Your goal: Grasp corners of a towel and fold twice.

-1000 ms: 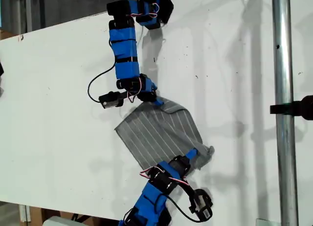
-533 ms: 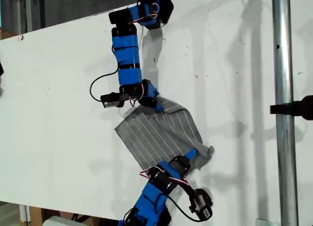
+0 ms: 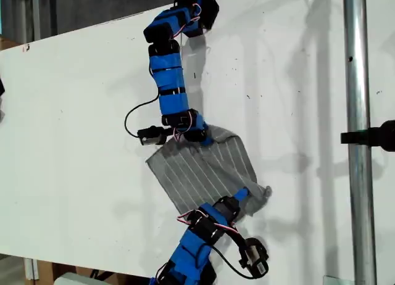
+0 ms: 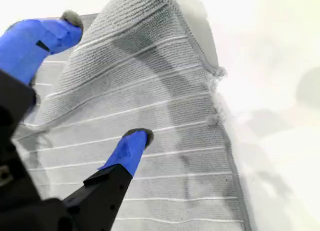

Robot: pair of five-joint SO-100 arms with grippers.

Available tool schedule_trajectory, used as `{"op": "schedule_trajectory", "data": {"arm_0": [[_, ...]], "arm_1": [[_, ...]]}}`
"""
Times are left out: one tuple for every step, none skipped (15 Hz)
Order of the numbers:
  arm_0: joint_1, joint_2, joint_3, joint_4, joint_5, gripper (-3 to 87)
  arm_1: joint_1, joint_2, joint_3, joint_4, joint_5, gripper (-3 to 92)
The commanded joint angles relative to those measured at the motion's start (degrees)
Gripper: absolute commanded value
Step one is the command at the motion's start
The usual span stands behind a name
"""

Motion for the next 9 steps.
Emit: {"op": "schedule_trajectory", "data": {"arm_0": [[-0.09,2.46,-0.09,0.35,-0.18,36.8],[-0.09,2.64,0.35,0.35,-0.26,36.8],[0.00,2.64,0.35,0.35,-0.18,36.8],[0.09,2.81,0.00,0.35,0.18,36.8],[0.35,2.90,-0.62,0.26,0.53,36.8],[0.79,2.90,-2.11,0.26,1.14,36.6],[1.93,2.99,-4.83,0.09,2.46,36.5],[3.08,2.64,-7.47,-0.44,3.69,35.5],[4.13,1.85,-9.49,-1.76,5.27,34.6]], "arm_1": [[-2.99,3.43,-2.90,4.83,-4.04,-0.2],[-3.34,5.36,-2.72,9.32,-5.98,-0.2],[-2.90,8.53,-0.09,12.30,-7.47,-0.2],[-1.85,12.39,4.83,12.39,-8.09,-0.2],[-1.23,13.97,7.03,11.69,-8.53,-0.2],[-0.62,13.71,6.94,10.63,-8.96,-0.2],[0.53,12.83,6.94,9.05,-9.76,-0.2],[1.49,12.13,6.94,7.91,-10.37,-0.2],[2.20,11.69,6.94,7.03,-10.81,-0.2]]}}
